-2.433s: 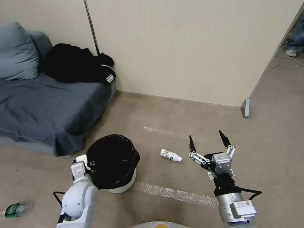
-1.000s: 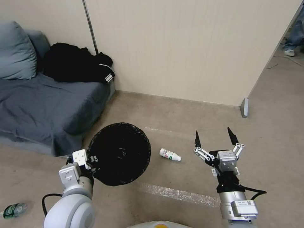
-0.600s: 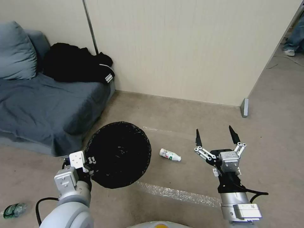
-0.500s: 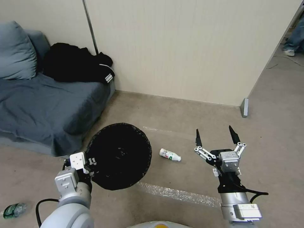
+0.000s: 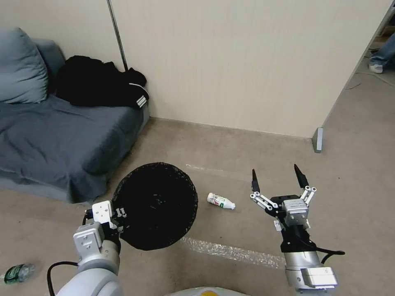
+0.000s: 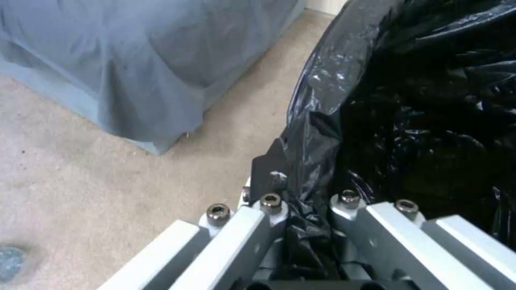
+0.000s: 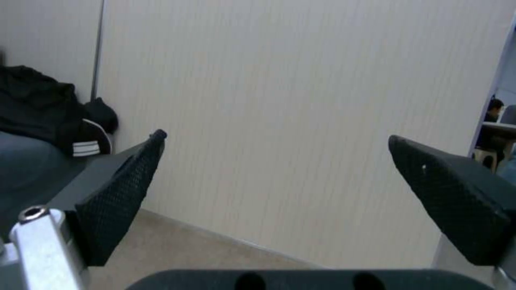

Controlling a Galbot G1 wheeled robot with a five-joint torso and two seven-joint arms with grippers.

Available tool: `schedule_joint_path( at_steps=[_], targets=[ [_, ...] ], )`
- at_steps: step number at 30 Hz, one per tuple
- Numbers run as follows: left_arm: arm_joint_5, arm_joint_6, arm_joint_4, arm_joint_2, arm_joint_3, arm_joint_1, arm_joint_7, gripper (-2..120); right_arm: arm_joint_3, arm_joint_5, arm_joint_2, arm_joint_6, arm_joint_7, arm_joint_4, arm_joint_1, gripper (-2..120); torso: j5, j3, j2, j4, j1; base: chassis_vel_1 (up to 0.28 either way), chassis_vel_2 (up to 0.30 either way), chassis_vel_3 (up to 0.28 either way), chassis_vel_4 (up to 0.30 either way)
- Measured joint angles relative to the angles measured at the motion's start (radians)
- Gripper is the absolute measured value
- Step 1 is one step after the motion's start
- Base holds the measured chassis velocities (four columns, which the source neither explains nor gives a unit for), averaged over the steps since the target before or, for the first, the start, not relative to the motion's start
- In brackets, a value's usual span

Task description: Pick up the trash bin, then pick up the garbage from the floor and place it into the trash bin.

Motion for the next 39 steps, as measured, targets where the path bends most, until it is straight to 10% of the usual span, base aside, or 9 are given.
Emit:
schedule_joint_path(
  at_steps=[25, 39],
  targets=[
    [0.021, -0.022, 0.002, -0.006, 0.008, 0.004, 0.019, 1, 0.038, 0.058, -0.005, -0.104, -0.036, -0.019, 0.087, 100, 0.0001, 0.000, 0.000, -0.0001, 0.000, 0.000, 0.000, 0.000, 0.000],
    [0.044, -0.031, 0.002, -0.019, 0.001, 0.006, 0.024, 1, 0.050, 0.225, -0.231, -0.144, -0.081, -0.174, 0.303, 100, 0.0001, 0.000, 0.000, 0.0000, 0.000, 0.000, 0.000, 0.000, 0.000]
  ],
)
